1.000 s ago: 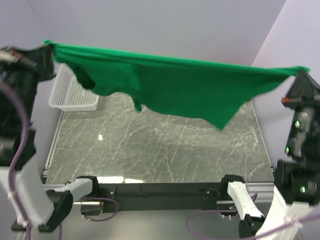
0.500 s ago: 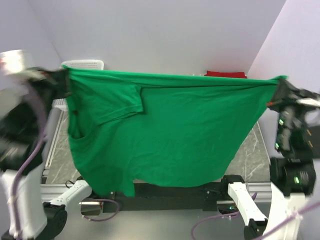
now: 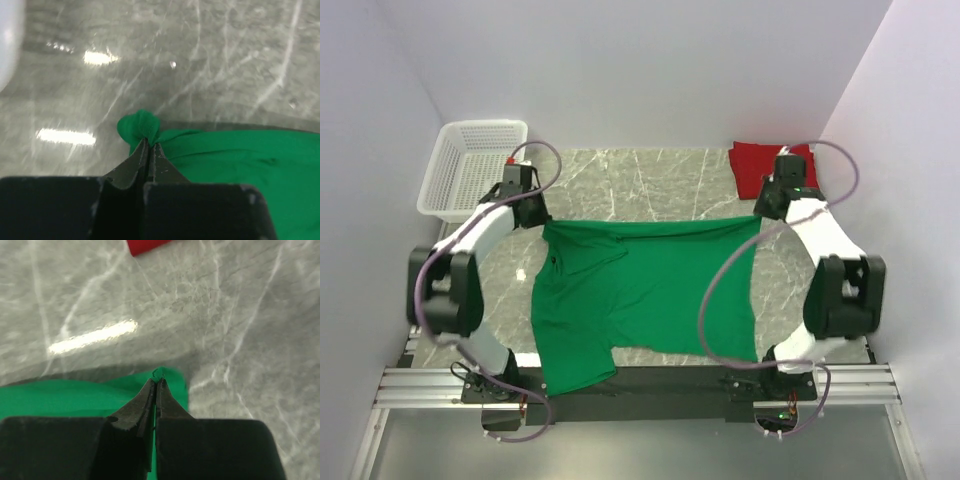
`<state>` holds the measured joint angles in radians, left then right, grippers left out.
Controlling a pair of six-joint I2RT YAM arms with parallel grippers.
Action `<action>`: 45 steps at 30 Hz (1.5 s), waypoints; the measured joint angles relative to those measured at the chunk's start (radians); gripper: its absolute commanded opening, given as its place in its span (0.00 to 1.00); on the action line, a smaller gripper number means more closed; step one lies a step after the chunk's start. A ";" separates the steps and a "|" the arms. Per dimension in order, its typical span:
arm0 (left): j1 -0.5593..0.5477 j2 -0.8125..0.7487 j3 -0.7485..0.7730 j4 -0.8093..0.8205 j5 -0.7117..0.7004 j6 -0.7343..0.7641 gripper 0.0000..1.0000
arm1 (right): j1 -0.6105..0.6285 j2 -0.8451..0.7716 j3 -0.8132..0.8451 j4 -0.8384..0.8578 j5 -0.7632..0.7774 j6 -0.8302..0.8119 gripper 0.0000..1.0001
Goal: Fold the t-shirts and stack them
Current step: Flatten the tshirt out, then fold the tshirt
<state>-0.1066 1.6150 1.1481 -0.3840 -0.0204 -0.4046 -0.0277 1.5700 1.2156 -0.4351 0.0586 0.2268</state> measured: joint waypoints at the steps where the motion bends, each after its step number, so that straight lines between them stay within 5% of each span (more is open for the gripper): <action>1: 0.002 0.040 0.016 0.013 0.006 -0.002 0.01 | 0.000 0.044 0.000 0.003 -0.002 0.002 0.00; 13: 0.025 0.313 0.256 0.095 0.052 -0.009 0.04 | -0.010 0.279 0.170 0.105 -0.026 -0.007 0.00; 16: 0.032 0.342 0.288 0.107 0.055 -0.009 0.26 | -0.014 0.307 0.191 0.104 -0.031 0.000 0.00; 17: 0.034 0.349 0.297 0.109 0.056 -0.010 0.44 | -0.016 0.318 0.201 0.104 -0.035 0.001 0.00; 20: 0.039 0.361 0.310 0.111 0.061 -0.023 0.74 | -0.018 0.351 0.235 0.101 -0.046 0.009 0.00; 21: 0.040 0.360 0.310 0.109 0.062 -0.027 0.75 | -0.018 0.358 0.241 0.100 -0.049 0.011 0.00; 32: -0.026 0.102 0.104 0.046 0.039 -0.102 0.50 | -0.019 0.360 0.243 0.097 -0.078 0.020 0.00; 45: -0.101 -0.129 -0.277 0.006 -0.031 -0.223 0.45 | -0.019 0.360 0.243 0.097 -0.067 0.038 0.00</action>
<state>-0.2077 1.4860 0.8707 -0.3779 -0.0513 -0.6277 -0.0463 1.9301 1.4586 -0.3382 -0.0086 0.2649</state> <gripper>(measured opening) 0.484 0.012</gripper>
